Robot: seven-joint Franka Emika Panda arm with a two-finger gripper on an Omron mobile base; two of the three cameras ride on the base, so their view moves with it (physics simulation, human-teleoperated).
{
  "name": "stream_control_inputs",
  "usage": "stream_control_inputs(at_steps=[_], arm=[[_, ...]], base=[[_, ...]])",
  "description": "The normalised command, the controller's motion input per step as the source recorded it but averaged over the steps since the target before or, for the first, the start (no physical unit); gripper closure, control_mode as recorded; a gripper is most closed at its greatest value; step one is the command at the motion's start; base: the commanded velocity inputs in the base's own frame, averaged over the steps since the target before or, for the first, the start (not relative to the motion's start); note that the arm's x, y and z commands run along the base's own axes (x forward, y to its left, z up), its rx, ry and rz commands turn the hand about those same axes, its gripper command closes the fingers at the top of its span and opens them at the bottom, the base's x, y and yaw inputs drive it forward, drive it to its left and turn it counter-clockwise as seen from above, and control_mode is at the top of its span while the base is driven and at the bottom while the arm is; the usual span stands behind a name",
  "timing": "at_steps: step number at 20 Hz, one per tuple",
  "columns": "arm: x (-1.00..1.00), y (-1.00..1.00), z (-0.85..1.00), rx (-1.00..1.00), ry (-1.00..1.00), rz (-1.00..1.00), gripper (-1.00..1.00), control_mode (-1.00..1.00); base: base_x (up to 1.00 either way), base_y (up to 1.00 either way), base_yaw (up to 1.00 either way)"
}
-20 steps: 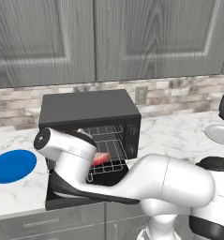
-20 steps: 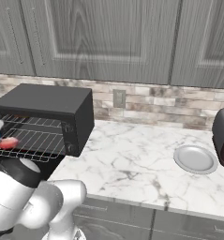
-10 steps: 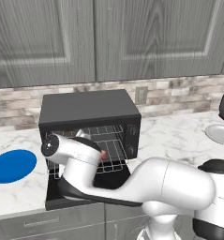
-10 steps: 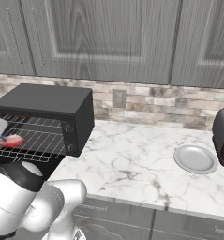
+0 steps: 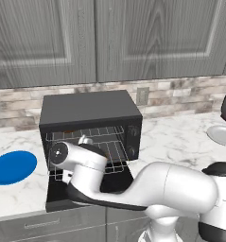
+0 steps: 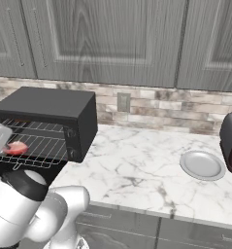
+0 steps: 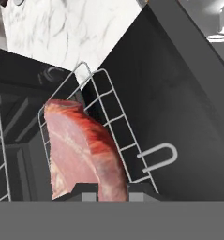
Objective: Open the toaster oven door. Place the hotdog bun on the top rack in the toaster oven and place the steak on the bottom rack.
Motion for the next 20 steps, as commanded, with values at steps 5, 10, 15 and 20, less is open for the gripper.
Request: stream_control_inputs(at_steps=[5, 10, 15, 20], arm=[[0.12, 0.00, -0.01, 0.07, -0.01, 0.00, 1.00, -1.00], [0.12, 0.00, -0.16, 0.05, 0.00, 0.00, 1.00, -1.00], [0.00, 0.00, -0.08, 0.05, -0.02, 0.00, 1.00, -1.00], [0.01, 0.00, -0.03, 0.06, -0.03, 0.00, 1.00, -1.00]], base=[[0.00, 0.00, 0.00], [0.00, 0.00, 0.00], [0.00, 0.00, 0.00], [0.00, 0.00, 0.00]])
